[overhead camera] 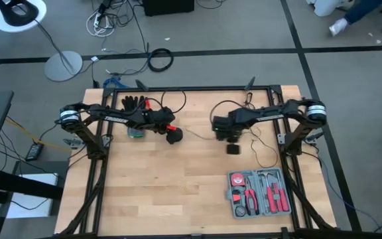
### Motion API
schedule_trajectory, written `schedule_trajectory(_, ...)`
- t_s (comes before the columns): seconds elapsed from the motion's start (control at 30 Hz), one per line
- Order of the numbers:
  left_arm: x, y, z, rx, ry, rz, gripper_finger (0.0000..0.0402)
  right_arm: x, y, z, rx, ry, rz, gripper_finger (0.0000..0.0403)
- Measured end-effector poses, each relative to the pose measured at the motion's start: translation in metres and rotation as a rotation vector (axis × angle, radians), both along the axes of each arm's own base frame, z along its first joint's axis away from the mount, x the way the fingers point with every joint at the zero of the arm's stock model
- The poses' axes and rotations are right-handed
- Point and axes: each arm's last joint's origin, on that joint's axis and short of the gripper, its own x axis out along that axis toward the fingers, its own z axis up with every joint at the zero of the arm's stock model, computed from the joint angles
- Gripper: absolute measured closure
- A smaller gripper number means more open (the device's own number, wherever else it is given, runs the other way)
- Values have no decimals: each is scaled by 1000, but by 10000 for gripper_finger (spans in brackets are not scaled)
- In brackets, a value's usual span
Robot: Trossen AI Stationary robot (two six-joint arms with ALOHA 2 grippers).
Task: Coil cords
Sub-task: Uncoil the black wire from the spool
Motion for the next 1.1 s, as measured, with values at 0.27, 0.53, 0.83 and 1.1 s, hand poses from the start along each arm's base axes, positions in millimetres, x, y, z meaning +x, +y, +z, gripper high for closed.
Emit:
schedule_trajectory(0.27, -1, 0, -1, 0, 12, 2, 138, -67, 18, 40, 48, 448, -148, 399)
schedule_trajectory(0.53, 0, 0, 0, 3, 5, 2, 138, -66, 17, 50, -4, 305, -219, 394)
schedule_trajectory(0.83, 0, 0, 0, 6, -4, 1, 138, 10, 0, 67, -154, -520, -27, 356)
schedule_trajectory(1.1, 1, 0, 0, 6, -8, 1, 138, 58, -24, 61, -274, -862, 84, 276)
